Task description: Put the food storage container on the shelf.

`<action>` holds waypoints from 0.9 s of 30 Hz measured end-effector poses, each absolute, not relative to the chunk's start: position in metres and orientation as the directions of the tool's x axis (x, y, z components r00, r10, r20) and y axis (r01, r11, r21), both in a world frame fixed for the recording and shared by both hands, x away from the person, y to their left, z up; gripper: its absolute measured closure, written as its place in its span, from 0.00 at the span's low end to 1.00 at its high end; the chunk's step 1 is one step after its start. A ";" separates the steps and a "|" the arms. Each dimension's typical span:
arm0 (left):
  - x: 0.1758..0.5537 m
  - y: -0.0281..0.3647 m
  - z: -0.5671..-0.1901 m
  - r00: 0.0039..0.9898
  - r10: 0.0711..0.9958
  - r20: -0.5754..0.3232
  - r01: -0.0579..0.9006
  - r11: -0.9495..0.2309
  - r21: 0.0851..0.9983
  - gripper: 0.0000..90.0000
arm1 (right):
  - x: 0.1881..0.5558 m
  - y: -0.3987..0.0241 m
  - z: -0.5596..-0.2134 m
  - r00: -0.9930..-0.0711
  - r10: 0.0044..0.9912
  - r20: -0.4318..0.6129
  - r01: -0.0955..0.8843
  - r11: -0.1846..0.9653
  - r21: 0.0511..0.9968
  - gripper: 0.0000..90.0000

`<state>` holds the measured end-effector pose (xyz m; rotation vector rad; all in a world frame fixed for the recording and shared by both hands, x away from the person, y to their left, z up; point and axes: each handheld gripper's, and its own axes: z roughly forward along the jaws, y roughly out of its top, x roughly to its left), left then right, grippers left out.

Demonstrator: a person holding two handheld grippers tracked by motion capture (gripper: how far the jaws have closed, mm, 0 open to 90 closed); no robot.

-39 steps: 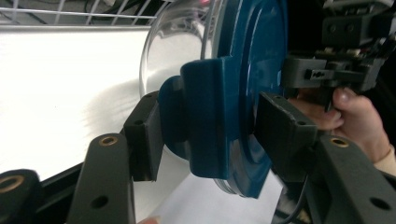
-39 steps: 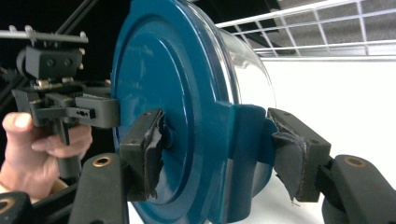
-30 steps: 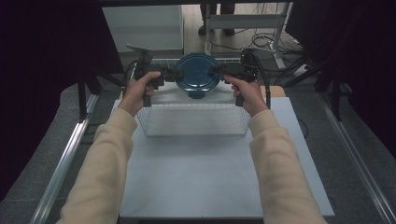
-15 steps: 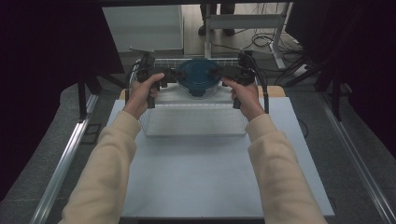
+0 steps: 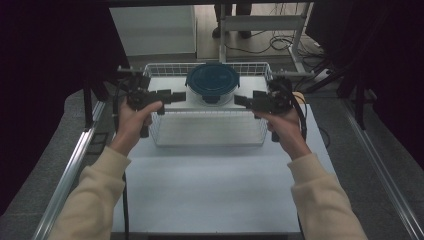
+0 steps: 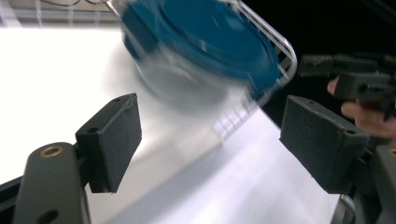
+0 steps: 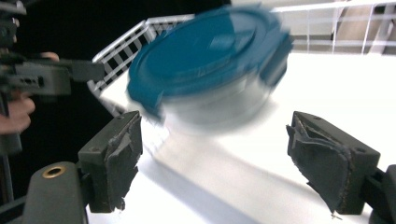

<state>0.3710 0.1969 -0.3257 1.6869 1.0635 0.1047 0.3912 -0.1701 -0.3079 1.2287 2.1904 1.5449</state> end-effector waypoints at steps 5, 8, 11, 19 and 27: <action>0.321 0.201 -0.355 0.626 0.695 -0.354 0.551 -0.073 0.831 0.24 | 0.345 -0.189 -0.334 -0.679 0.706 0.202 0.443 0.174 0.880 0.20; 0.297 0.202 -0.377 0.629 0.709 -0.320 0.546 -0.110 0.831 0.24 | 0.323 -0.201 -0.352 -0.690 0.689 0.224 0.446 0.161 0.881 0.21; 0.277 0.204 -0.399 0.626 0.719 -0.302 0.549 -0.132 0.825 0.25 | 0.303 -0.216 -0.375 -0.686 0.690 0.230 0.448 0.152 0.881 0.21; 0.249 0.210 -0.448 0.599 0.748 -0.286 0.578 -0.157 0.801 0.25 | 0.267 -0.244 -0.425 -0.665 0.727 0.174 0.450 0.204 0.869 0.22; 0.244 0.204 -0.470 0.591 0.756 -0.282 0.601 -0.178 0.779 0.25 | 0.262 -0.251 -0.450 -0.648 0.743 0.170 0.484 0.229 0.844 0.22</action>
